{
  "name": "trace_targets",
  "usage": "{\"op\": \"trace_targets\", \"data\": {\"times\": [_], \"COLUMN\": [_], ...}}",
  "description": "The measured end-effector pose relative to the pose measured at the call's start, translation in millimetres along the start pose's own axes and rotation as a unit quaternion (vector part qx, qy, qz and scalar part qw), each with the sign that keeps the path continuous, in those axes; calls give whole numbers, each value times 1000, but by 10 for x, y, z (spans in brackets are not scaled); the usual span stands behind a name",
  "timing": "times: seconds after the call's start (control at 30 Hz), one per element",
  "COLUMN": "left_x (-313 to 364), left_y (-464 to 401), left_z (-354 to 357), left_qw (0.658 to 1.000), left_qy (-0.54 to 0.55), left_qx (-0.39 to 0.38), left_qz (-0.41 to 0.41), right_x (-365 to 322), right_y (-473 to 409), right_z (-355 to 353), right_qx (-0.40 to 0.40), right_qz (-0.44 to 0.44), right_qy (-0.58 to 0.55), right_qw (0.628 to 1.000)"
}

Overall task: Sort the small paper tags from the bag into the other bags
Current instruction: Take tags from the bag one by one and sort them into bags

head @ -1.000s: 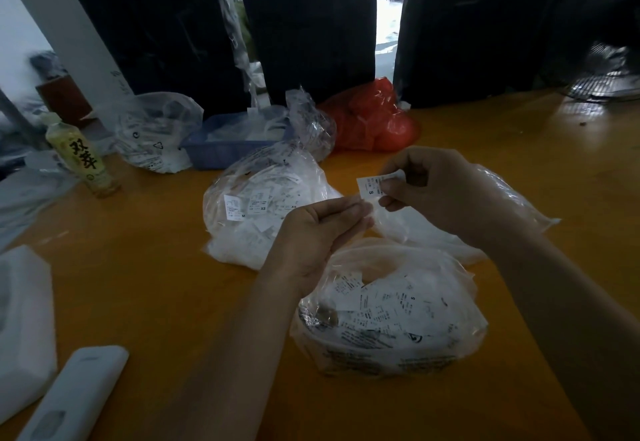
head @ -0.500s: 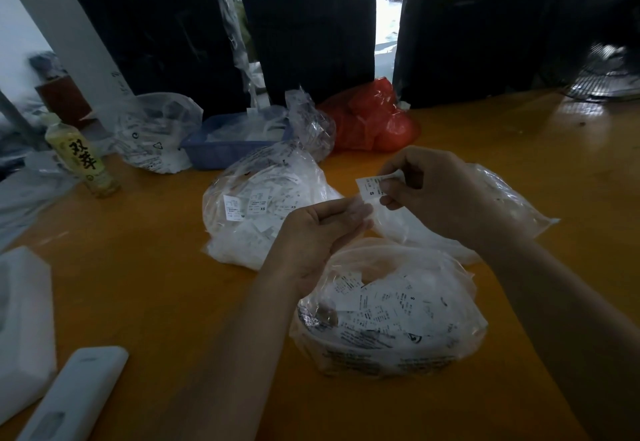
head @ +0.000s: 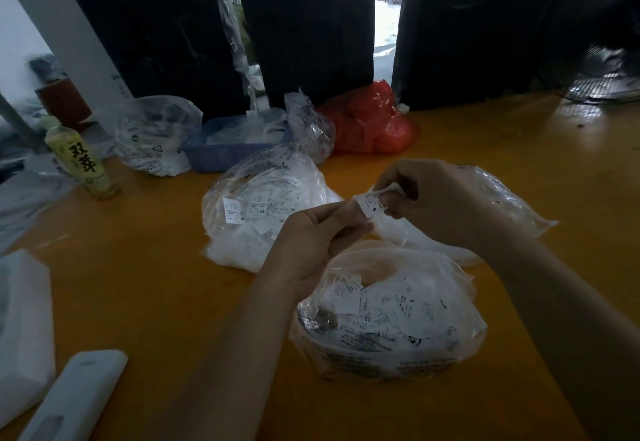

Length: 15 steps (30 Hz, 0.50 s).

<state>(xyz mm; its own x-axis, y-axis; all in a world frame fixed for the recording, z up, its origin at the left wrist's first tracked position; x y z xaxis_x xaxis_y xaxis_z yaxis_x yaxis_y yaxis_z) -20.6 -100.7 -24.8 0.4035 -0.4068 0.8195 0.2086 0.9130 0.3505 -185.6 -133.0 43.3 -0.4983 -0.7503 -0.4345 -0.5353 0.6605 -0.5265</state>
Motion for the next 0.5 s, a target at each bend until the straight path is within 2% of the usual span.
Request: {"op": "trace_targets", "data": {"times": [0.1,0.23,0.5], "left_x": [-3,-1,-10], "left_y": [17,39,34], "left_z": [0,-11,26], "left_qw": [998,992,999], "left_qy": [-62,-119,-51], "left_qx": [21,41,-4], "left_qz": [12,22,1], "right_x": [-3,9,63], "right_y": [4,-4,-1], "right_z": [11,-20,-17], "right_qx": [-7,28,48], "right_qz": [-5,4,24], "right_qy": [2,-13,-14], "right_qw": [1000,1000,998]}}
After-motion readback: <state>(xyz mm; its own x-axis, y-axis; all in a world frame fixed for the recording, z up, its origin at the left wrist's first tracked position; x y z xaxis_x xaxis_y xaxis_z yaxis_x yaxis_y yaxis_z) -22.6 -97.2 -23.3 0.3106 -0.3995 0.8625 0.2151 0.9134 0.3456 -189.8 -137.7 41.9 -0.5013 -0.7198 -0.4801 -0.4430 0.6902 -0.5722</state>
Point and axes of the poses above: each hand's wrist, its own y-axis away from the middle knuckle, its own z-axis out of the palm, x = y × z, the point moved 6 cm from there along -y, towards the middle knuckle, and after that the axes turned 15 degrees about -z, right-handed, at the moved point
